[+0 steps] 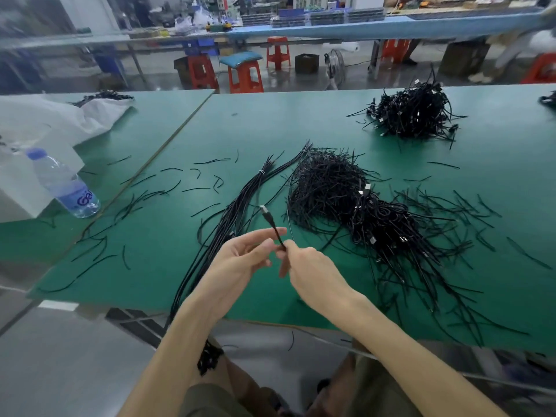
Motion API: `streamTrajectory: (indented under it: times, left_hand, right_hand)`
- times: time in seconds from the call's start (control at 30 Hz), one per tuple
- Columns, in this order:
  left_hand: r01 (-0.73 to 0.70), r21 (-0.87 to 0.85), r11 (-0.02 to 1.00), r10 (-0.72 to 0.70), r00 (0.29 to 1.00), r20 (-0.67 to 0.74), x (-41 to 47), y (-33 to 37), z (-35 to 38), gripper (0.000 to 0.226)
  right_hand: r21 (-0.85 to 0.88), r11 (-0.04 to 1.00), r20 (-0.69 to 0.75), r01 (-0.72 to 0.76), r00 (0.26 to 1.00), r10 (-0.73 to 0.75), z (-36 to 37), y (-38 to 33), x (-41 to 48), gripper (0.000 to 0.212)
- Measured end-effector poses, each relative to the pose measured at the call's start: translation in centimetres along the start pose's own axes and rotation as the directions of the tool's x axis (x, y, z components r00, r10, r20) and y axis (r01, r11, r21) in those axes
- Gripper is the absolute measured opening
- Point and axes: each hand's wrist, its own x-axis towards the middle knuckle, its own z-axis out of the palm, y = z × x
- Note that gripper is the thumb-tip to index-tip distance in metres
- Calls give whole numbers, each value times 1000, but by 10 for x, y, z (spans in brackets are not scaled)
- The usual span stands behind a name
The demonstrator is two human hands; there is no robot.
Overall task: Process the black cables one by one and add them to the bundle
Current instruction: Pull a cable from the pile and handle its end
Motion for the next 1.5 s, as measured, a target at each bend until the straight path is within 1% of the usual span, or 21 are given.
streamTrajectory:
  times: [0.13,0.27,0.43,0.5,0.57,0.63,0.67,0.7,0.77,0.83,0.87,0.93,1.03,1.1,1.13,1.2,1.23,1.27,1.33,1.43,1.5]
  left_hand:
    - [-47,124,991,55,997,-63,0,-2,10,33]
    - [-146,255,956,145,989,24,-3,1,17,33]
    - [-158,-11,987,158,987,3,-7,5,24,36]
    - [-153,-54,987,154,988,14,-7,9,25,35]
    - [-166,-131,977,177,981,75,-10,14,24,33]
    - [-165,-201,965,201,964,174,-14,21,21,33]
    - [-160,-176,971,199,952,233,-17,25,18,34]
    - [-155,-85,984,174,938,300,-19,30,16,35]
    - [-160,267,951,32,903,428,-19,33,18,35]
    - [-133,609,782,-176,890,420,-15,23,22,30]
    - [-104,703,704,-236,899,369,-12,16,25,29]
    - [-51,797,602,-252,935,250,-8,2,28,27]
    - [-22,862,506,-200,969,142,-4,-10,27,32]
    - [-33,868,495,-140,983,117,-2,-14,25,38]
    - [-23,845,534,-91,992,84,-2,-14,26,36]
    - [24,657,754,-41,999,10,-1,-17,24,31]
    - [34,450,892,-41,999,5,-2,-18,24,37]
    - [45,209,977,-51,998,23,-3,-20,25,43]
    - [29,-168,985,-17,997,75,-4,-19,30,51]
    - [-22,-490,872,19,1000,-12,1,-11,32,55]
    - [-63,-637,768,0,995,-99,1,-2,24,45]
  right_hand:
    - [28,1000,21,-12,1000,12,0,-8,-4,25]
    - [87,995,87,-49,995,42,0,-5,-5,24]
    - [241,965,168,-107,983,67,6,-6,-9,23]
    - [426,895,169,-134,983,67,4,-3,-11,24]
    - [582,805,161,-114,987,24,1,-1,-15,20]
    - [604,793,154,-81,988,-16,-5,6,-16,20]
    - [577,813,165,-79,986,-21,-8,10,-14,20]
    - [543,835,174,-85,985,-13,-11,15,-12,18]
    - [434,896,162,-90,987,20,-19,24,-5,18]
    - [326,943,128,-61,992,20,-26,28,0,18]
    - [305,951,114,-59,993,25,-29,27,0,25]
    - [310,947,95,-84,994,57,-30,21,-1,37]
    - [98,991,43,-88,996,84,-35,14,-6,39]
    - [78,993,7,-90,996,90,-43,12,-8,41]
    - [151,984,2,-92,996,93,-47,13,-8,42]
    - [374,925,-25,-64,997,79,-47,12,-11,43]
    - [470,882,-33,-39,998,62,-44,9,-13,42]
    - [542,841,-37,-13,999,40,-39,5,-15,40]
    - [631,775,-58,37,998,-1,-23,-1,-18,39]
    - [690,723,-42,44,999,-22,3,-2,-22,43]
    - [664,748,-29,17,1000,3,13,5,-21,48]
